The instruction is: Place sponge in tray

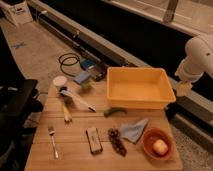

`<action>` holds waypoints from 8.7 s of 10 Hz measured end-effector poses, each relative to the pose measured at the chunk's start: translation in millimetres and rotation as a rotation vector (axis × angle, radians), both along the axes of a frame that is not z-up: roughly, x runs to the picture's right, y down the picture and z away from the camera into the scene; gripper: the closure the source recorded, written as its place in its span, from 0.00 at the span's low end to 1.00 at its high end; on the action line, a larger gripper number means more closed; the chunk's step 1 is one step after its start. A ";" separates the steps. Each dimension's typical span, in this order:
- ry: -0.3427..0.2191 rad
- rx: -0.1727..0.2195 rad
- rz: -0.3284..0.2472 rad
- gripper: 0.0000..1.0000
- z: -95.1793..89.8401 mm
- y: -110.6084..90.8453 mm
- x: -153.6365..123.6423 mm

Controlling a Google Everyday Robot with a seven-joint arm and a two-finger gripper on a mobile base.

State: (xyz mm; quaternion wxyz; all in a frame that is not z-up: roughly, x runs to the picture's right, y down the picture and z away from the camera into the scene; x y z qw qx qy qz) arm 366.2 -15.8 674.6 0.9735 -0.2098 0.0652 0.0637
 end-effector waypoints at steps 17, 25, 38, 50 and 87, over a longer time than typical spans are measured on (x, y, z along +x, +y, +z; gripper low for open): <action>0.000 0.000 0.000 0.30 0.0 0.0 -0.1; -0.061 0.019 -0.098 0.30 -0.3 -14.5 -29.7; -0.214 -0.014 -0.271 0.30 27.0 -27.0 -125.3; -0.439 0.121 -0.455 0.30 111.5 -110.7 -327.4; -0.765 0.105 -0.591 0.30 225.1 -74.6 -520.7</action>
